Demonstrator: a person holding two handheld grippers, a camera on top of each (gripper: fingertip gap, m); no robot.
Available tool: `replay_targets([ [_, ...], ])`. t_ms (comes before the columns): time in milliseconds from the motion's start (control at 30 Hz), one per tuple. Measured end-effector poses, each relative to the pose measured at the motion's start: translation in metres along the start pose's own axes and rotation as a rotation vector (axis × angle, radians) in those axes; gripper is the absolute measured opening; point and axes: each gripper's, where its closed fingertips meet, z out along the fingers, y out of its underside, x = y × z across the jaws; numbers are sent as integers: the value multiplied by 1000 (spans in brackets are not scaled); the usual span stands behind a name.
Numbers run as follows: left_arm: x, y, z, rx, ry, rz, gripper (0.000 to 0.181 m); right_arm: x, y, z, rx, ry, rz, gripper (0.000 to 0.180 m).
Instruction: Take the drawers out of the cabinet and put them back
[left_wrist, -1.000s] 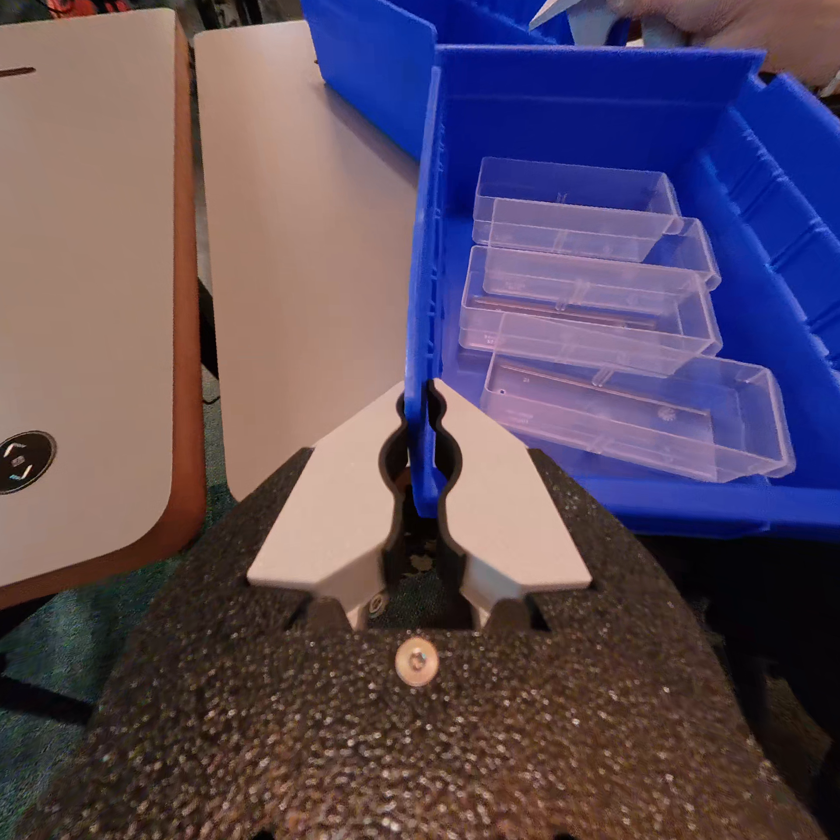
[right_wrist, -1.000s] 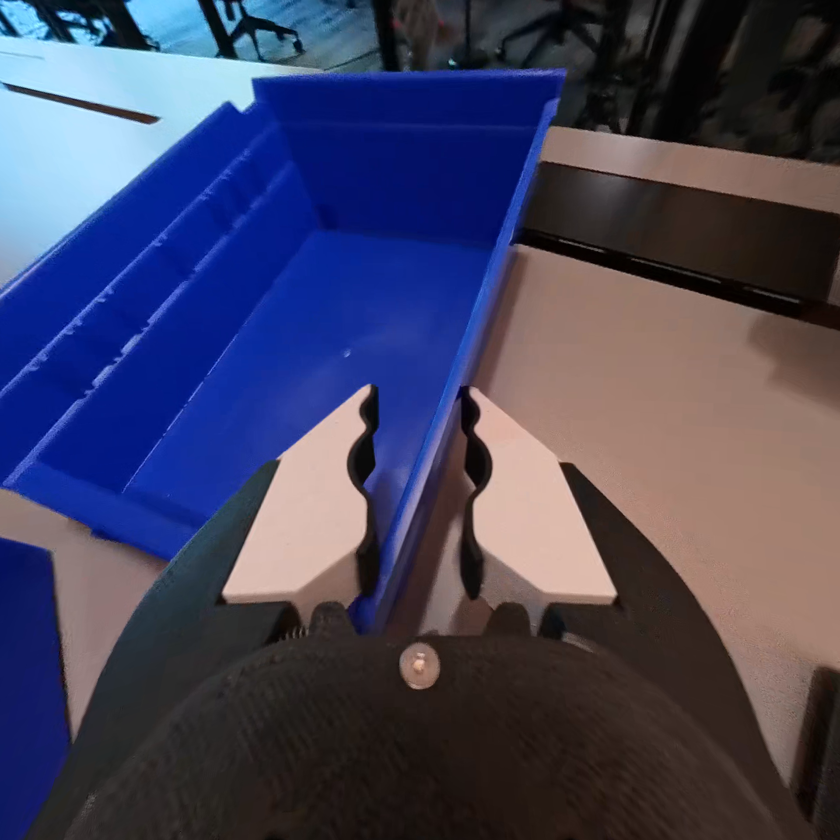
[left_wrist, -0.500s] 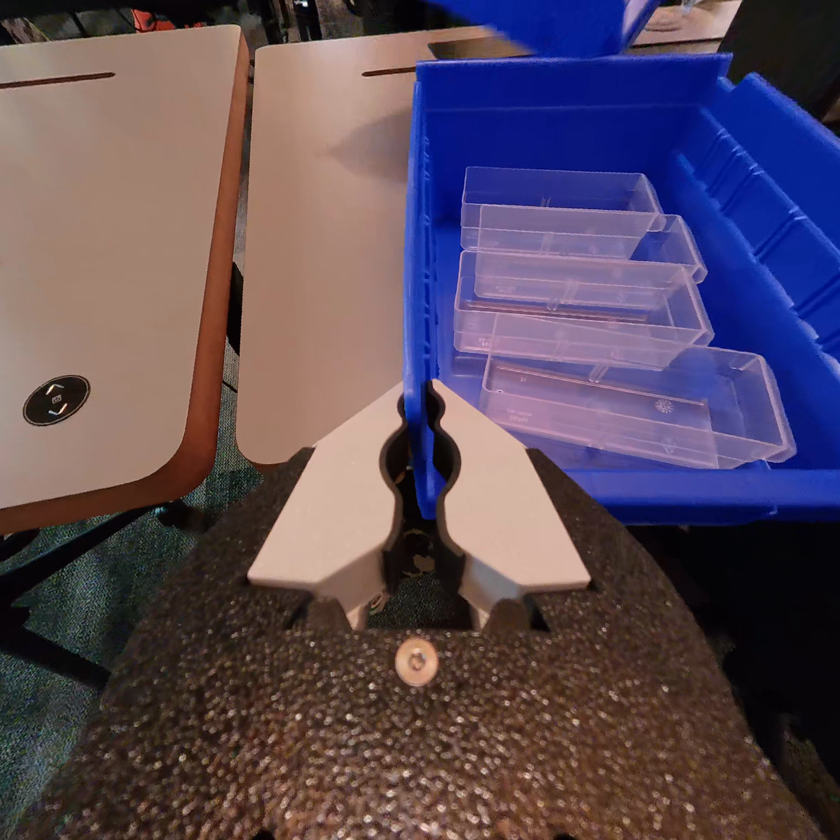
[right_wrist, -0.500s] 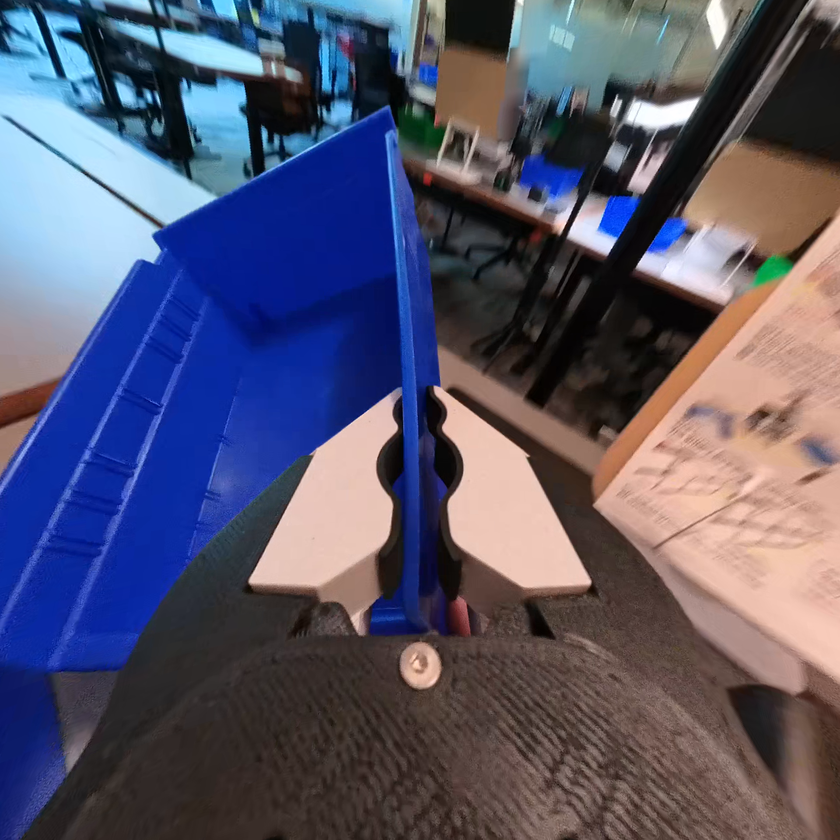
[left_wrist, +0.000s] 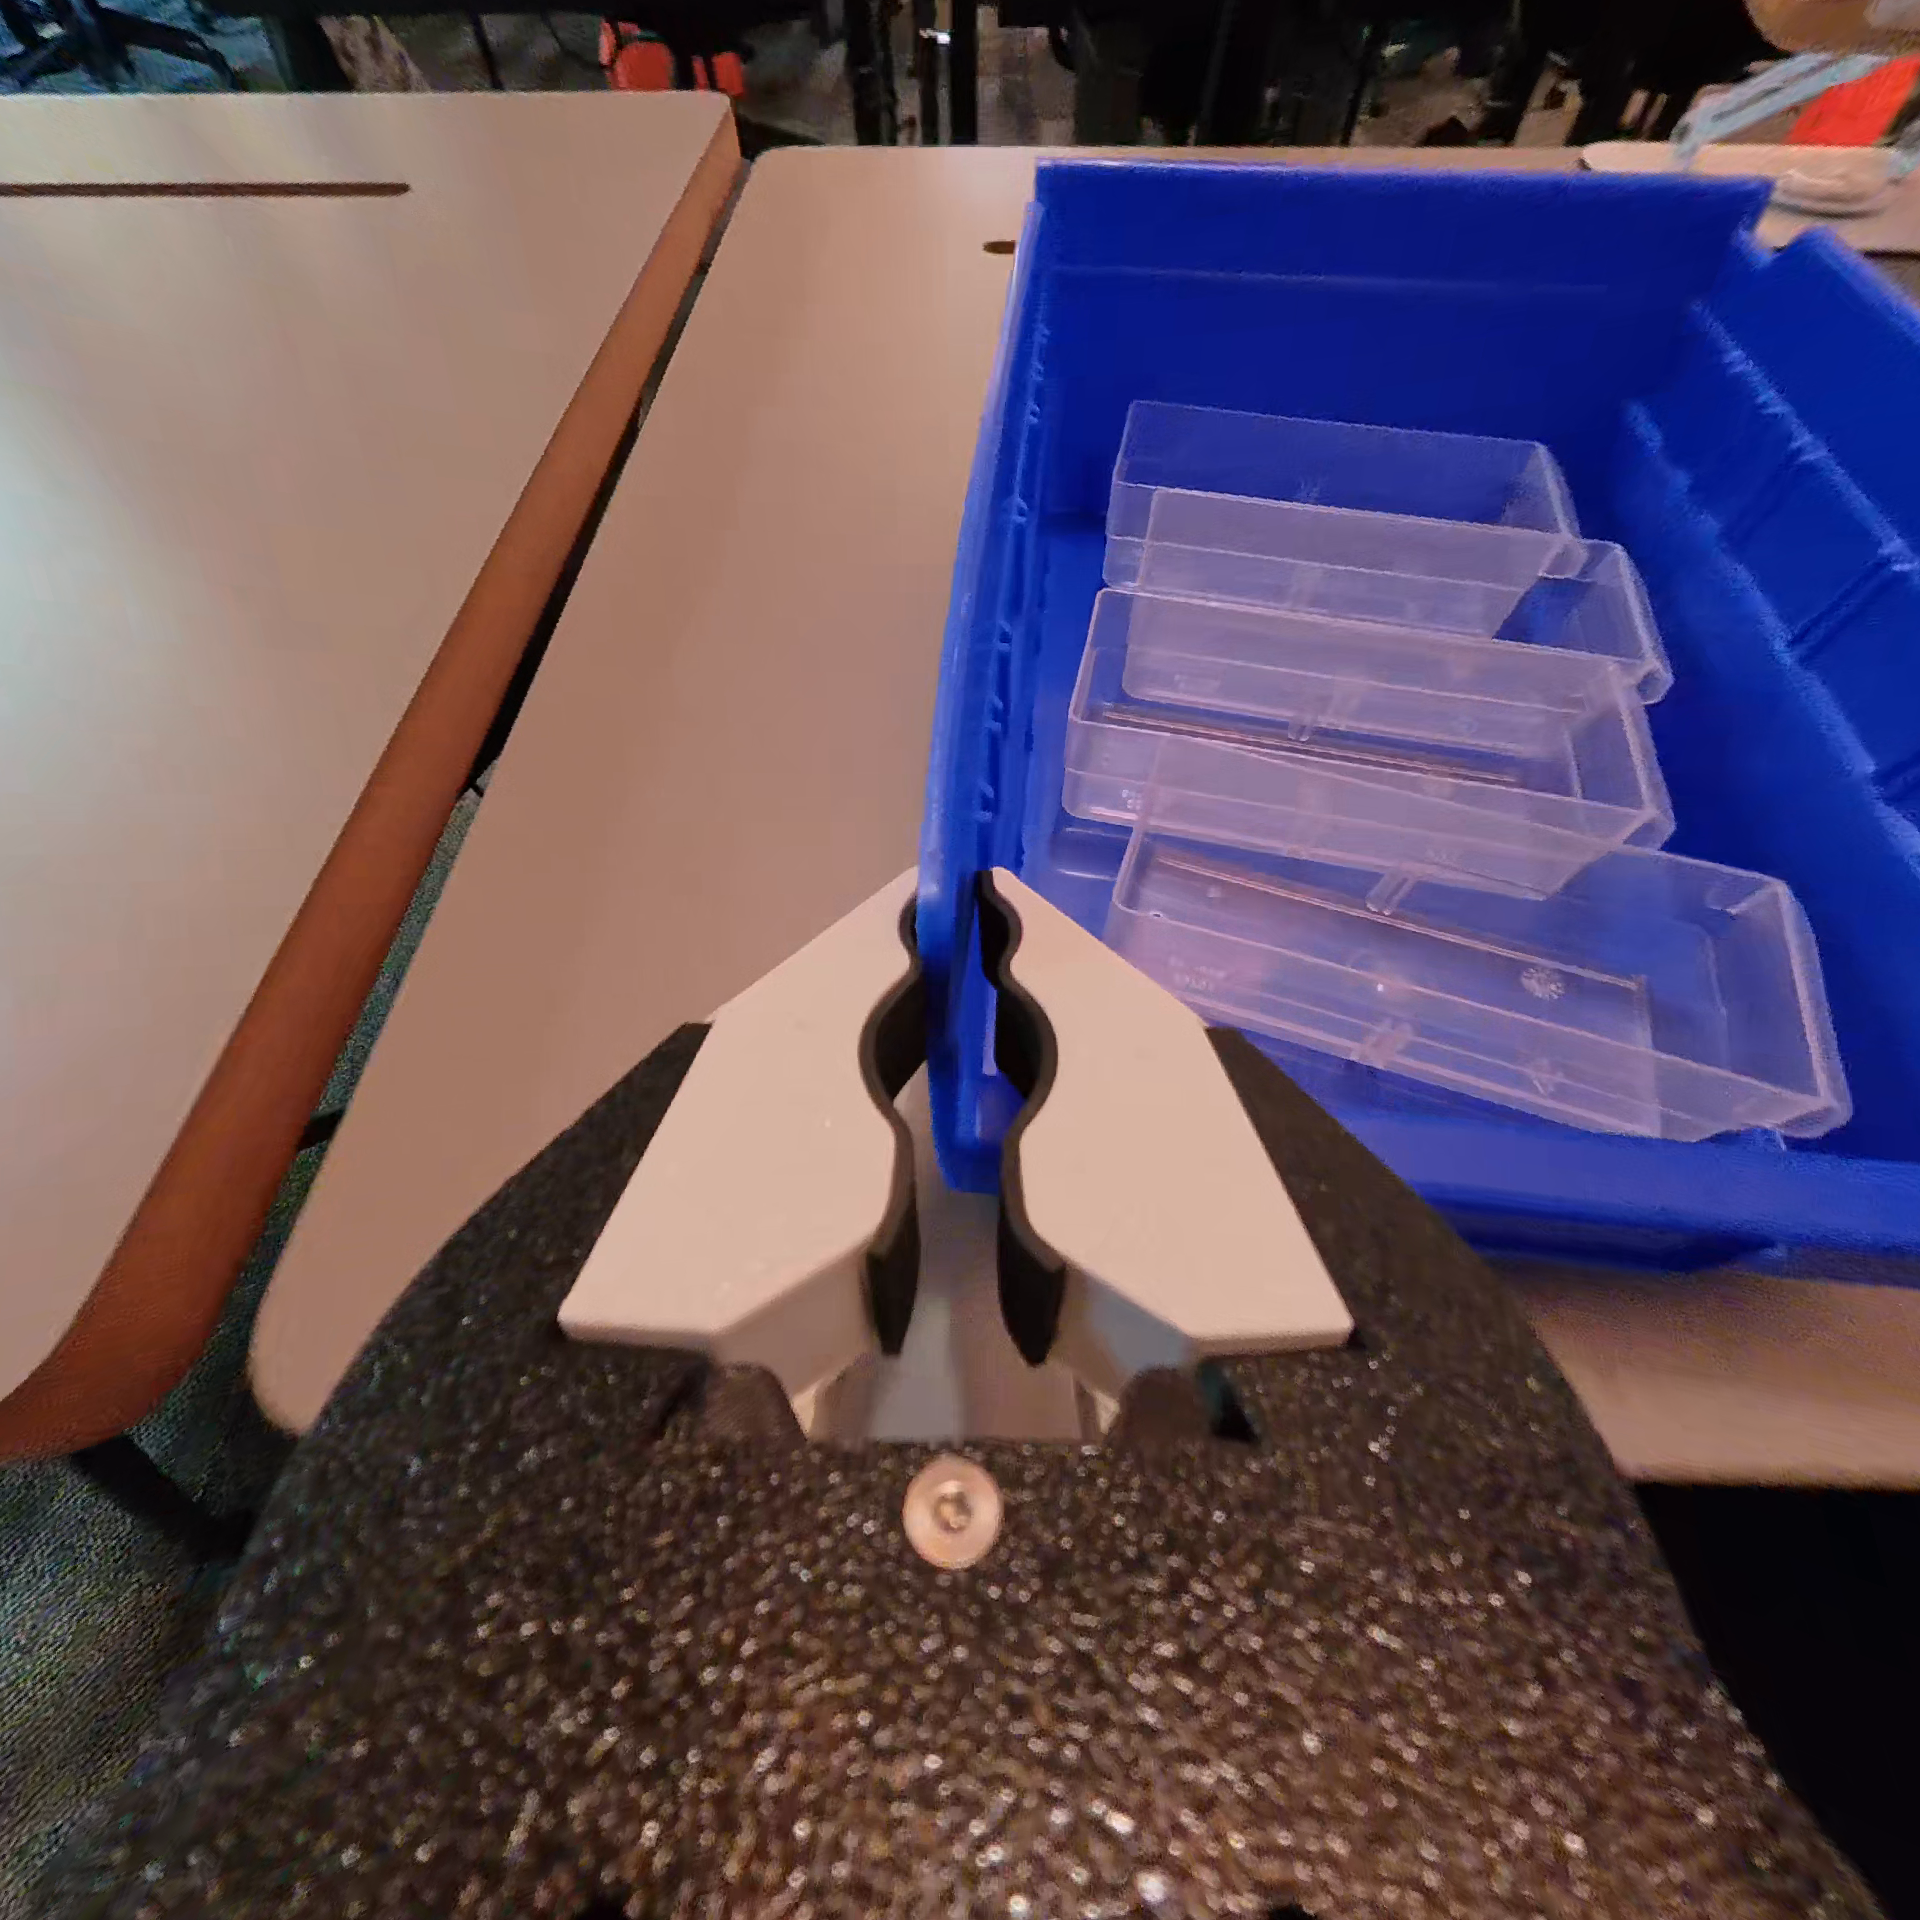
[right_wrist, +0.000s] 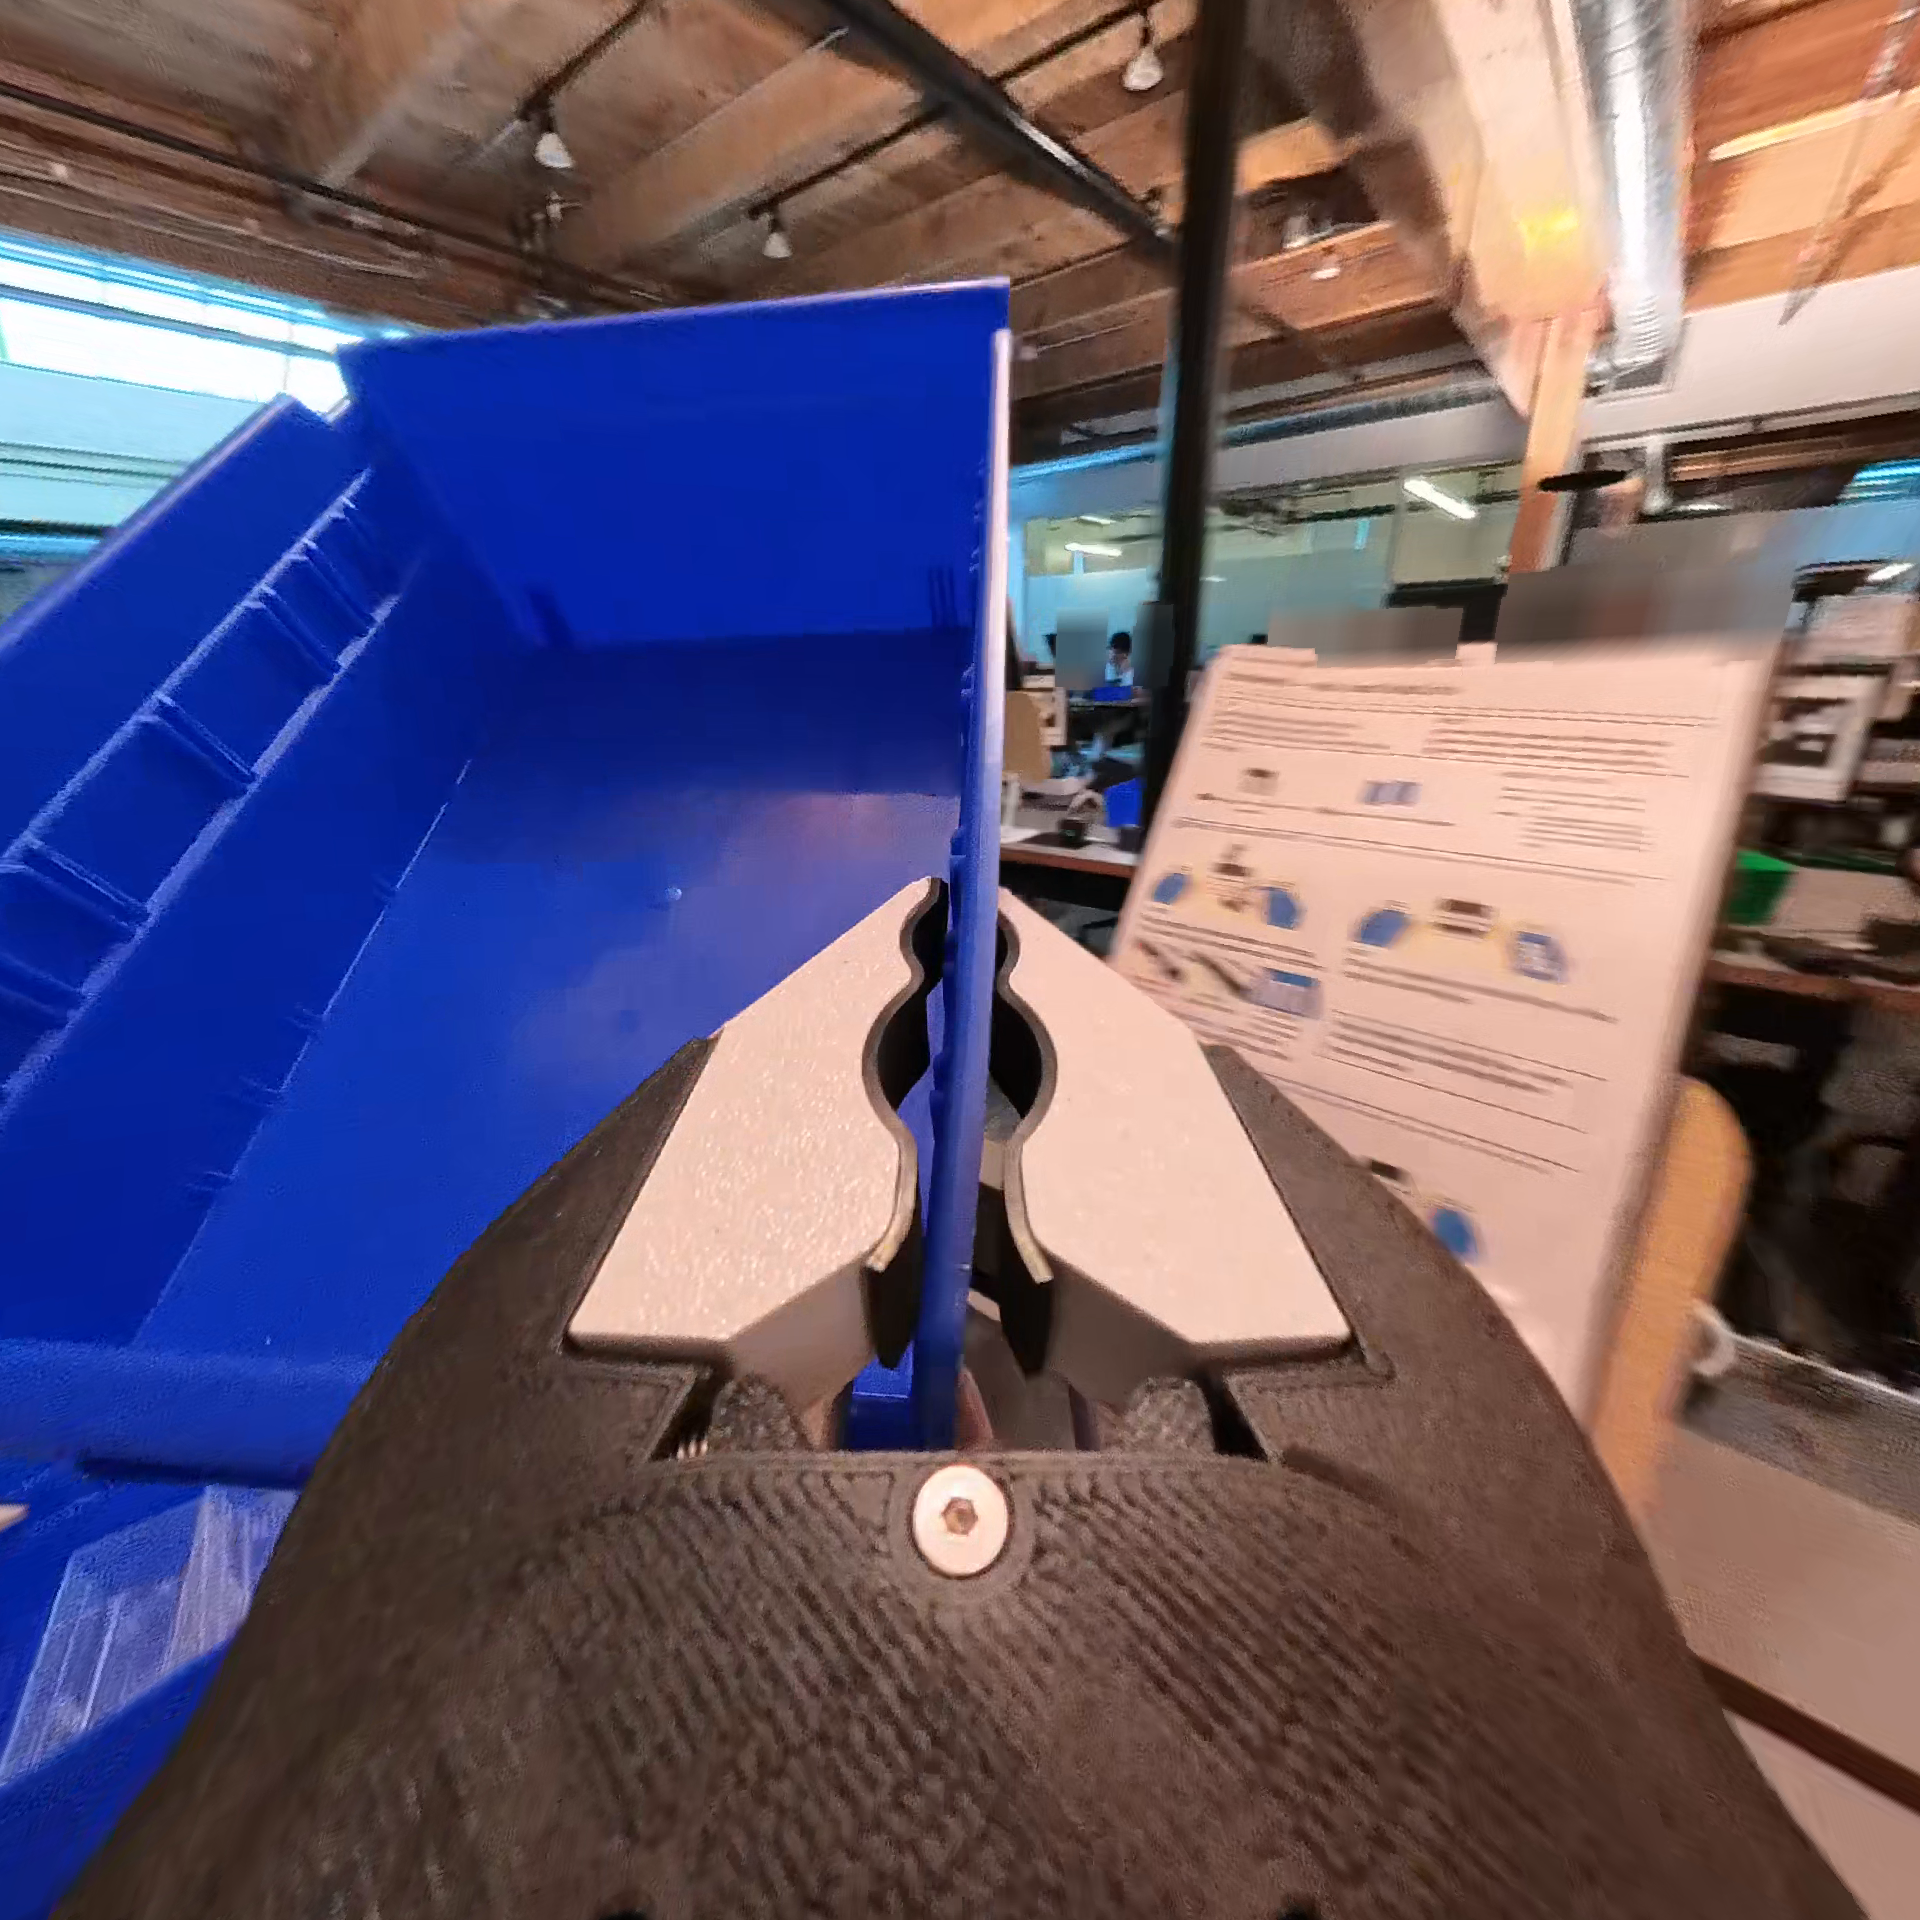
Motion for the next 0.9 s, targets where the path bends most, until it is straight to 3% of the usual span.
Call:
replay_targets([
  [233, 41, -36, 75, 22, -123, 21, 0, 156, 18, -148, -82, 311, -56, 3],
  [467, 60, -67, 139, 42, -108, 37, 1, 264, 103, -265, -254, 520, 28, 3],
  [567, 61, -76, 158, 42, -68, -1, 0, 289, 137, -293, -241, 533, 151, 2],
  [633, 62, -80, 166, 46, -50, -12, 0, 293, 144, -305, -256, 553, 117, 2],
  [900, 62, -83, 172, 54, -42, 15, 0, 347, 192, -317, -281, 562, 208, 2],
])
